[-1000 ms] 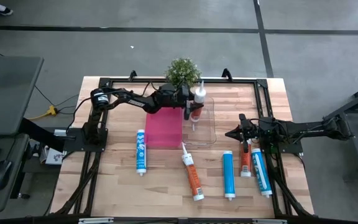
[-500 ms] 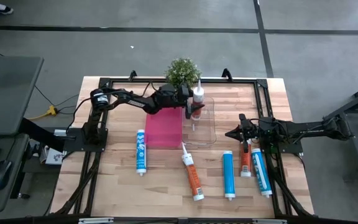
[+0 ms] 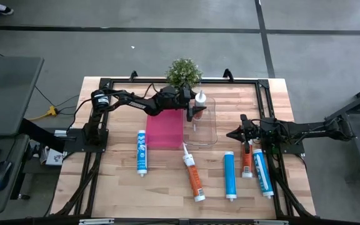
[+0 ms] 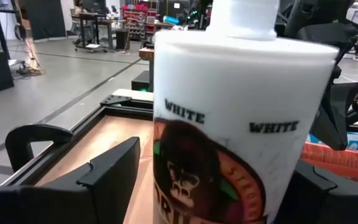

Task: Pick & place silicon tubes, Sealant and Lysol wipes
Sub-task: Put the left orange sealant into the transparent bin, then put the left blue sealant into the pink bin

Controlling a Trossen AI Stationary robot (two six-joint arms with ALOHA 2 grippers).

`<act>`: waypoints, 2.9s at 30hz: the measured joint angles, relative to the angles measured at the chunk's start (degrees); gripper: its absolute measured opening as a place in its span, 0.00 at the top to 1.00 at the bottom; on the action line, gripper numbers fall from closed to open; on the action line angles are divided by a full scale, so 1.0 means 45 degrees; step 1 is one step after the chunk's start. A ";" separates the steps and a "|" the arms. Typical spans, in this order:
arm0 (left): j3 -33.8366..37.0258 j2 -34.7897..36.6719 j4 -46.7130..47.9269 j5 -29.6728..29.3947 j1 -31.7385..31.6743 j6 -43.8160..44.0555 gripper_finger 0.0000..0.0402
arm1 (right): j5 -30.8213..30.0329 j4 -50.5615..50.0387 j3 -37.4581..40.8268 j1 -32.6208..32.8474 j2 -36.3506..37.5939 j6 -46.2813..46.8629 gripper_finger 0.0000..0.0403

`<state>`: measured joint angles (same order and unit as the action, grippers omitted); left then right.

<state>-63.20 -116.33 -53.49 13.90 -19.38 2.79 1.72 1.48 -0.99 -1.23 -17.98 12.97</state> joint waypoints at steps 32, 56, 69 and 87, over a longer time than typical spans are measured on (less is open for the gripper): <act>0.4933 0.5158 -0.0636 -0.1264 0.1370 0.0007 0.19 | -0.0003 0.0000 0.0000 -0.0001 0.0000 0.0000 1.00; 0.9647 1.9053 1.1704 -0.4500 0.4344 0.3826 0.19 | 0.0000 0.0000 0.0000 -0.0002 -0.0003 0.0000 1.00; 0.9627 2.1052 1.6422 -0.3490 0.7542 0.4317 0.19 | 0.0000 0.0000 0.0000 -0.0004 -0.0005 0.0000 1.00; 0.3342 1.4148 2.1822 -0.3447 0.8558 -0.6350 0.19 | -0.0005 0.0000 0.0000 -0.0005 0.0000 0.0000 1.00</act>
<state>-48.16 -52.67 44.71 -1.61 19.14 -25.79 1.69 1.48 -0.99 -1.26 -17.98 12.97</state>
